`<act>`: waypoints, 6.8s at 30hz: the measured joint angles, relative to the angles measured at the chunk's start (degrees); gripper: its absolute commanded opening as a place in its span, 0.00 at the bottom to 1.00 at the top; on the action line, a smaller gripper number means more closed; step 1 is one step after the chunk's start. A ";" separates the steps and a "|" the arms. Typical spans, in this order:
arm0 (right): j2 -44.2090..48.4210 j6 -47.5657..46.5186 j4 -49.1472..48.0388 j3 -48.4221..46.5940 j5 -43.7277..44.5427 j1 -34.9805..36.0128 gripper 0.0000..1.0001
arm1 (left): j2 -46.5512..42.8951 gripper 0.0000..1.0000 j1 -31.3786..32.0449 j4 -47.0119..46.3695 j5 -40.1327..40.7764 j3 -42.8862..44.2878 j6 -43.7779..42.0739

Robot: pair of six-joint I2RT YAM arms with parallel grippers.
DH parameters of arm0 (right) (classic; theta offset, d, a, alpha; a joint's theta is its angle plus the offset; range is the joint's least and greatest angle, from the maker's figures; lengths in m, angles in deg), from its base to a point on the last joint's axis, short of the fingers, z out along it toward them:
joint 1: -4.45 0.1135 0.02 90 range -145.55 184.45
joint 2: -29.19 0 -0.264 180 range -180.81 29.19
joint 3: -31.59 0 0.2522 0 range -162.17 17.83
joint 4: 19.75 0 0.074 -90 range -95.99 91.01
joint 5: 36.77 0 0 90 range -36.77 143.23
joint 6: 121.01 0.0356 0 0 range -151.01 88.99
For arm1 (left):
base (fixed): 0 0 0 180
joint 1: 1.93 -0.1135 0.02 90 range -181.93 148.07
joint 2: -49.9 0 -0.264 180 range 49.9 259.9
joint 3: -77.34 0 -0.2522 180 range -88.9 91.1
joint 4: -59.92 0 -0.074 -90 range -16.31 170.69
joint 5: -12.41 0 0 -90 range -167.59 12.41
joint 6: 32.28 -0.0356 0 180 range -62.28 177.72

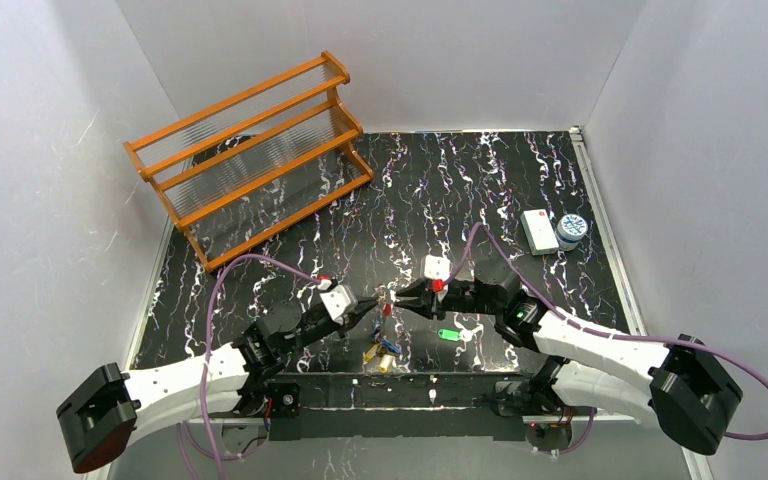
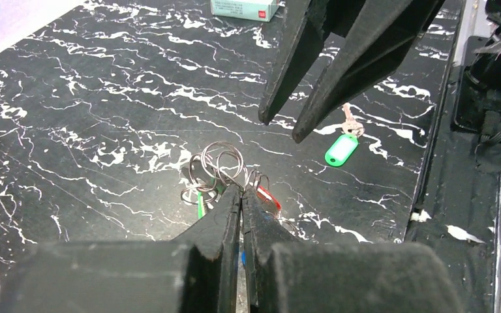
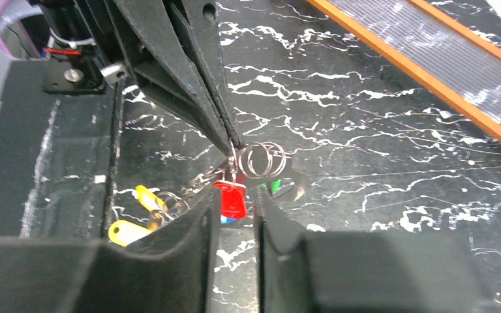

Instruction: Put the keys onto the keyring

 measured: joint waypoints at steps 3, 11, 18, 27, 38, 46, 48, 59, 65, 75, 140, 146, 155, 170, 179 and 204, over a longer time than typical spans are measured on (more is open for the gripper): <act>-0.42 1.53 -1.95 0.13 -1.16 0.00 0.23 | -0.33 0.00 0.00 -6.08 0.02 -3.37 1.81; -2.29 4.83 -7.48 0.13 -5.22 0.00 0.31 | -1.97 0.00 0.00 -14.23 -0.48 -7.52 2.78; -6.40 5.33 -10.75 0.11 -8.04 0.00 0.46 | -2.03 0.00 0.00 -16.70 -2.36 -7.52 2.80; -9.55 5.33 -12.55 -0.13 -9.75 0.00 0.33 | -1.86 0.00 0.00 -17.40 -3.50 -7.52 3.30; -10.27 6.73 -17.25 -0.26 -12.07 0.00 0.10 | -1.86 0.00 0.00 -17.57 -3.58 -7.56 3.72; -12.17 7.48 -17.68 -1.11 -13.29 -0.15 0.01 | -2.97 0.00 0.00 -17.29 -3.72 -8.48 3.85; -12.15 7.15 -17.09 -1.42 -13.27 -0.15 0.01 | -3.37 0.18 0.00 -17.03 -3.69 -8.48 3.89; -10.51 -1.55 0.24 -6.38 -10.51 -0.11 0.01 | -9.51 0.41 0.00 -1.29 -2.82 -3.72 -0.02; -10.62 -6.25 10.25 -11.17 -9.90 -0.11 0.01 | -9.22 0.40 0.00 17.70 -3.08 6.62 -8.02; -18.03 -10.78 20.06 -19.89 -12.59 -0.13 0.01 | -2.45 0.31 0.00 33.62 -6.86 14.58 -18.75; -15.26 -4.48 13.27 -15.10 -13.53 -0.87 0.53 | 0.00 0.00 -0.04 24.79 -6.82 10.56 -20.11; -13.22 -2.54 9.05 -13.11 -13.38 -2.01 0.50 | -3.13 0.00 -0.04 17.25 -6.93 6.21 -12.15; -13.18 -0.61 6.67 -11.10 -11.10 -3.15 0.59 | -6.93 0.49 -0.04 15.06 -0.02 3.58 -6.51; -25.59 -1.05 1.11 -10.43 -8.90 -3.61 0.52 | -0.52 0.75 -0.15 22.97 21.68 4.61 11.87; -32.22 -1.03 -3.28 -13.46 -10.25 -3.61 0.45 | 13.53 0.68 -7.93 30.32 19.37 14.40 19.12; -47.39 6.08 -7.13 -23.89 -13.31 -3.87 0.27 | 16.09 0.52 -15.26 32.59 12.00 14.64 29.07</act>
